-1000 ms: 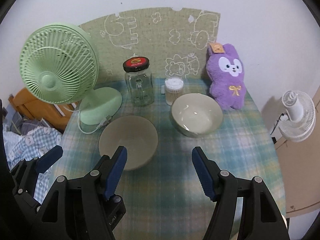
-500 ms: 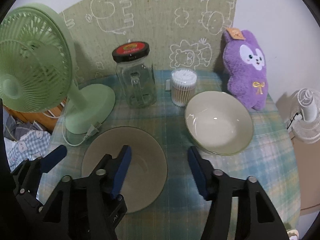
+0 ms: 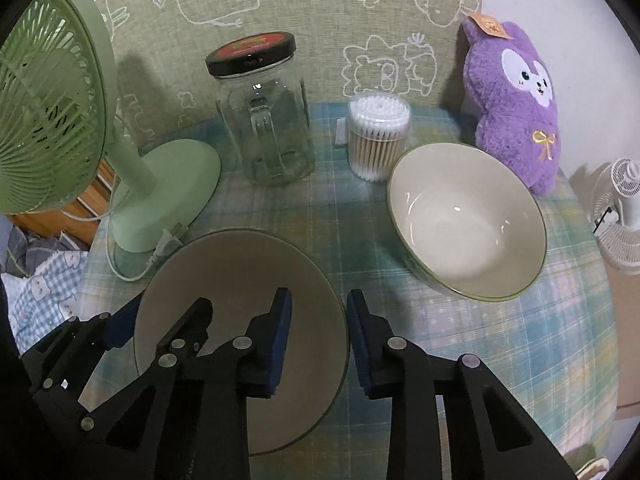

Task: Organize plates and bowls
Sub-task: 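Lift and carry the grey glass plate toward the white plate stack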

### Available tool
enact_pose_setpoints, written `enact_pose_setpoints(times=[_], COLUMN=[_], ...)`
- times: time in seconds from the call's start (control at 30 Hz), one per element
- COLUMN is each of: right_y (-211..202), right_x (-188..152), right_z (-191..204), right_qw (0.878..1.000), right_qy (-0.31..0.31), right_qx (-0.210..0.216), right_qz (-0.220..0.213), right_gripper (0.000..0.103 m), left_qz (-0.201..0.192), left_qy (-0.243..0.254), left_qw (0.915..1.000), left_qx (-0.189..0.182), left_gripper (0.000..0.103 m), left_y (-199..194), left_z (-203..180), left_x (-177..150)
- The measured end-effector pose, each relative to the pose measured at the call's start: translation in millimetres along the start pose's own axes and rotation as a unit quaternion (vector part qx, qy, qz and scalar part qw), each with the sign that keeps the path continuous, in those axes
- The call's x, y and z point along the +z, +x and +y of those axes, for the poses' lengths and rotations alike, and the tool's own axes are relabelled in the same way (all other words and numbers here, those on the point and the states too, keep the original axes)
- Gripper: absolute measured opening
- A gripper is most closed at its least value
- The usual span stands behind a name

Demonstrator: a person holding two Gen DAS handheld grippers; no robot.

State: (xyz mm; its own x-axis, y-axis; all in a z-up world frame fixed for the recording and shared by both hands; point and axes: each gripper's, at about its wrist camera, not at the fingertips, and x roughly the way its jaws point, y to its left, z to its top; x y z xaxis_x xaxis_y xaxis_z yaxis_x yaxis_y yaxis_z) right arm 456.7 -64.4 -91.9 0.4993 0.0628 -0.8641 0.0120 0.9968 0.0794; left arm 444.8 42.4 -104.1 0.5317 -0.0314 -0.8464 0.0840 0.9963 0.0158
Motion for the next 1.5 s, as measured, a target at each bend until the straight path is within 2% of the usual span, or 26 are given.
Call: enact_pose_setpoints(times=[0.33,0.73,1.5], right_y=[-7.1,-43.3,-162.7], right_x=[-1.7,-18.5,-75.7], right_z=[1.0,1.3,-20.0], right_qw=[1.0,1.0,1.0], right_qy=[0.003,0.002,-0.002], right_qx=[-0.008,-0.006,0.001], right_qz=[0.007,0.004,-0.028], right_gripper=[0.03,0.03,0.03], left_qz=[0.01,0.006,-0.03], left_qy=[-0.005,-0.013,-0.017], left_qw=[0.9999,0.9999,0.9994], left_qx=[-0.011,-0.008,-0.002], left_gripper=[0.036,0.036,0.036], left_y=[-6.3,-45.1,-153.9], left_z=[4.1,1.2,-29.0], left_x=[-0.9,-18.0,-66.6])
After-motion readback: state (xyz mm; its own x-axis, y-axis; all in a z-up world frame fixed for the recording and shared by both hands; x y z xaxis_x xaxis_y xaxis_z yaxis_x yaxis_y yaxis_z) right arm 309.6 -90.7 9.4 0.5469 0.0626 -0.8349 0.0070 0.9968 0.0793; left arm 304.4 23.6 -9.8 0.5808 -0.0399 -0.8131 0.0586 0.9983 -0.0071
